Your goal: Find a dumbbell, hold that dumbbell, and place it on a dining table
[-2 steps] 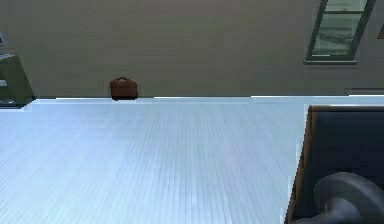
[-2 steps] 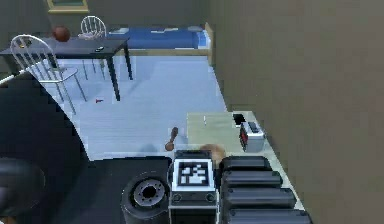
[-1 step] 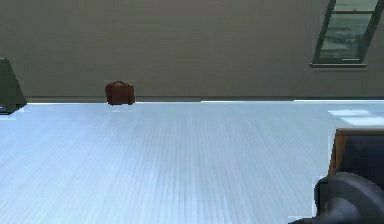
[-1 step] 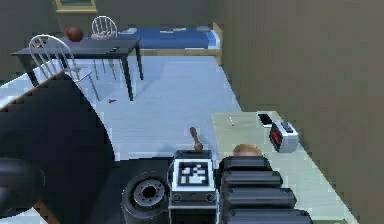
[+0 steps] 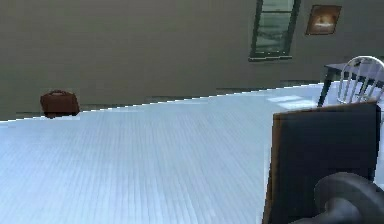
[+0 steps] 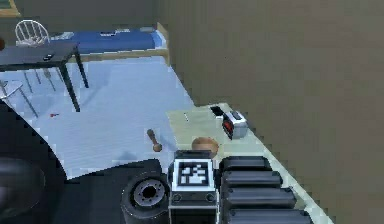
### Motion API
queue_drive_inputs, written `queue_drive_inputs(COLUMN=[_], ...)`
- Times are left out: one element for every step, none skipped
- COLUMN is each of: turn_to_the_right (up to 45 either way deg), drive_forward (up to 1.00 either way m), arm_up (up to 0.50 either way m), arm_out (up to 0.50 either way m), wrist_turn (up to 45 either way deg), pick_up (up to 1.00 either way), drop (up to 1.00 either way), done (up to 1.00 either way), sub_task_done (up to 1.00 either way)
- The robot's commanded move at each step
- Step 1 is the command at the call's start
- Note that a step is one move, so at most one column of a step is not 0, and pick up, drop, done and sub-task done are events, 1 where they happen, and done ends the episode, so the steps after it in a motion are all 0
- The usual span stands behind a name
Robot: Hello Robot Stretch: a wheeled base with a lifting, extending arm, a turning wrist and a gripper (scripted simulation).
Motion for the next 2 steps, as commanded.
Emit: queue_drive_inputs(turn_to_the_right=[0.0, 9.0], drive_forward=[1.0, 0.0], arm_up=[0.0, 0.0], arm_out=[0.0, 0.0], wrist_turn=[0.0, 0.0], pick_up=[0.0, 0.0], drop=[0.0, 0.0], done=[0.0, 0.0], sub_task_done=[0.0, 0.0])
